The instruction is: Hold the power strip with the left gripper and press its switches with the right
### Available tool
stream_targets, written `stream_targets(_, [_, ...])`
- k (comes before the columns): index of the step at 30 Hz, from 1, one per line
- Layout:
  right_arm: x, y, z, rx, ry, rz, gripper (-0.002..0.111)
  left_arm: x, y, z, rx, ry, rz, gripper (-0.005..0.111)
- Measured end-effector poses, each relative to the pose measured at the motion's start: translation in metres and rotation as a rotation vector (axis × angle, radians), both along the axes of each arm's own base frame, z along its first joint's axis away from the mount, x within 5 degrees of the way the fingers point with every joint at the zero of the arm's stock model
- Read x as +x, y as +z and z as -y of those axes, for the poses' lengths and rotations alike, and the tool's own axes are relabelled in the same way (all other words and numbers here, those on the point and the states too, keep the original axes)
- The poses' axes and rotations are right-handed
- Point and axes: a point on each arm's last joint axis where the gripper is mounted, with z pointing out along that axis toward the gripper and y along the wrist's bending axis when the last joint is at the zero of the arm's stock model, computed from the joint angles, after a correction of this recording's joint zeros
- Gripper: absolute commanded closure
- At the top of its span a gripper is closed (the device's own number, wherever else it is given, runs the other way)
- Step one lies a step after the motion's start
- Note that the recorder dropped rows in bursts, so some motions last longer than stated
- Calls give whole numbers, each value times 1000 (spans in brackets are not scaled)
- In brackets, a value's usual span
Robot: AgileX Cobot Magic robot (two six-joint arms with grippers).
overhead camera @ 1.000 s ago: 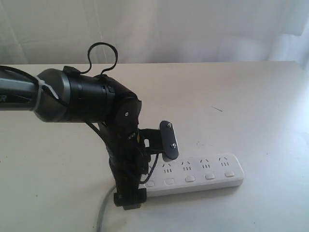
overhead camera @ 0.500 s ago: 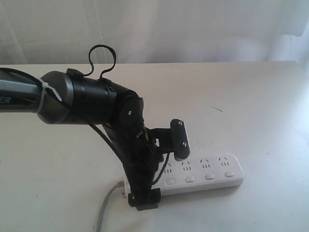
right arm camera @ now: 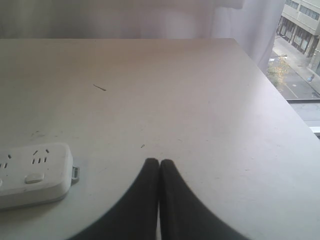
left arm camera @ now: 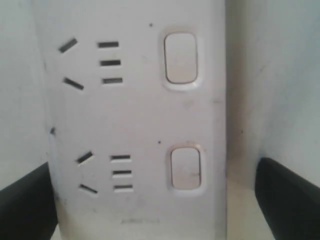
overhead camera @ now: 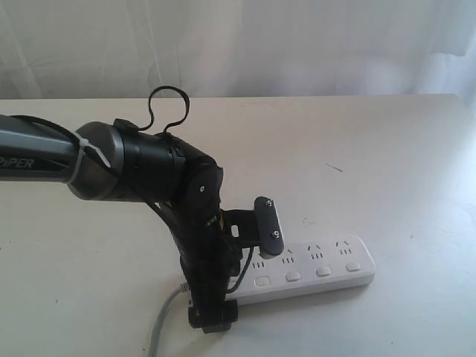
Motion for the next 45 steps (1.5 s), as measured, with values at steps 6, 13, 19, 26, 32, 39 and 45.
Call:
stream_targets(6, [0, 0, 0, 0, 0, 0, 108, 1, -2, 1, 5, 13, -10, 2])
stream_targets(13, [0, 0, 0, 0, 0, 0, 108, 1, -2, 1, 5, 13, -10, 2])
stream_targets(19, [0, 0, 0, 0, 0, 0, 108, 1, -2, 1, 3, 27, -12, 13])
stream_targets(26, [0, 0, 0, 0, 0, 0, 108, 2, -3, 2, -10, 48, -4, 74])
stream_targets(32, [0, 0, 0, 0, 0, 0, 108, 3, -3, 2, -15, 48, 1, 106])
stream_targets(39, [0, 0, 0, 0, 0, 0, 108, 3, -2, 2, 13, -26, 29, 106])
stream_targets(45, [0, 0, 0, 0, 0, 0, 108, -1, -3, -6, 120, -113, -6, 107])
